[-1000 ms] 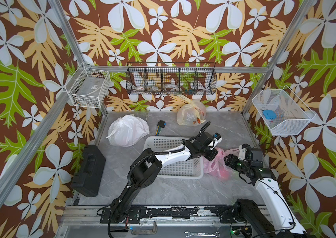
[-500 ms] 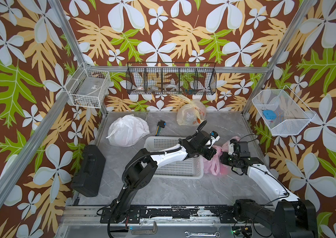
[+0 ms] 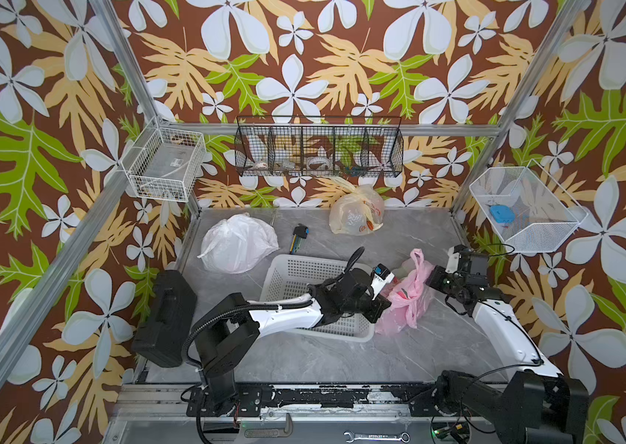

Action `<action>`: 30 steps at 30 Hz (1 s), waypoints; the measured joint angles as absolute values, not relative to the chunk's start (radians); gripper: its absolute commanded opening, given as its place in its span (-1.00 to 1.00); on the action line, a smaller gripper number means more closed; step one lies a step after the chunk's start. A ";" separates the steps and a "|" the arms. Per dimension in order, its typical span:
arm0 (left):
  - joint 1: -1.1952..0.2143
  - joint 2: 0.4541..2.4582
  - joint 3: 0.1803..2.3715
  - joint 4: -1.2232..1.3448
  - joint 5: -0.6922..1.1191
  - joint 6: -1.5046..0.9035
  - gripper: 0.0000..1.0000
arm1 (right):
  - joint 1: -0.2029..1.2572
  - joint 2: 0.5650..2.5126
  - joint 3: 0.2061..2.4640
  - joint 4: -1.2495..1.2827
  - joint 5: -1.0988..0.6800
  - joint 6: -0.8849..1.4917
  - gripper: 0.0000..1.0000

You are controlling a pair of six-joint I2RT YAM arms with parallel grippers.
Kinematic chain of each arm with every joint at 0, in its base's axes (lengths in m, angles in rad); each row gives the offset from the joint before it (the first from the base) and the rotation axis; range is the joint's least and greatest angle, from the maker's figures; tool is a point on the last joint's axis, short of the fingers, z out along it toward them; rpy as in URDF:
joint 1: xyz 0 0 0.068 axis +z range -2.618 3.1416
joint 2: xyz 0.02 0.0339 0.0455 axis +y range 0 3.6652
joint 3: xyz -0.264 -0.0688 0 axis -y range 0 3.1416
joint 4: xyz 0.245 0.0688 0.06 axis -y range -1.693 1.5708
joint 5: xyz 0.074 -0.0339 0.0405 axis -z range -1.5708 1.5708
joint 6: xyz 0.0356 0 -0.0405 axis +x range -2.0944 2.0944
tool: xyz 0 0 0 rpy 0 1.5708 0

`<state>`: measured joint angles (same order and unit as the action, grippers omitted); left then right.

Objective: Untie the knot of a plastic bag & take out the apple
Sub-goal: Untie the plastic bag at the center of the board.

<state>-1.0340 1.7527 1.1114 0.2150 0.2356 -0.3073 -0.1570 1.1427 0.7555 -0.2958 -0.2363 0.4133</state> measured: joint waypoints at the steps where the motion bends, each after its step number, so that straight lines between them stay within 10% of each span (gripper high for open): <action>1: -1.038 1.744 1.095 0.223 0.228 -0.308 -0.28 | -0.157 1.142 0.757 -0.287 -0.245 0.411 -1.00; 20: -1.131 1.878 1.360 0.211 -0.081 0.112 0.28 | -0.160 1.026 0.762 -0.382 -0.398 0.309 -1.00; 25: -1.132 1.959 1.483 0.139 -0.096 0.155 -0.08 | -0.159 1.021 0.766 -0.398 -0.418 0.306 -1.00; 30: -1.138 1.971 1.513 0.075 -0.087 0.159 -0.87 | -0.159 1.033 0.776 -0.399 -0.415 0.308 -1.00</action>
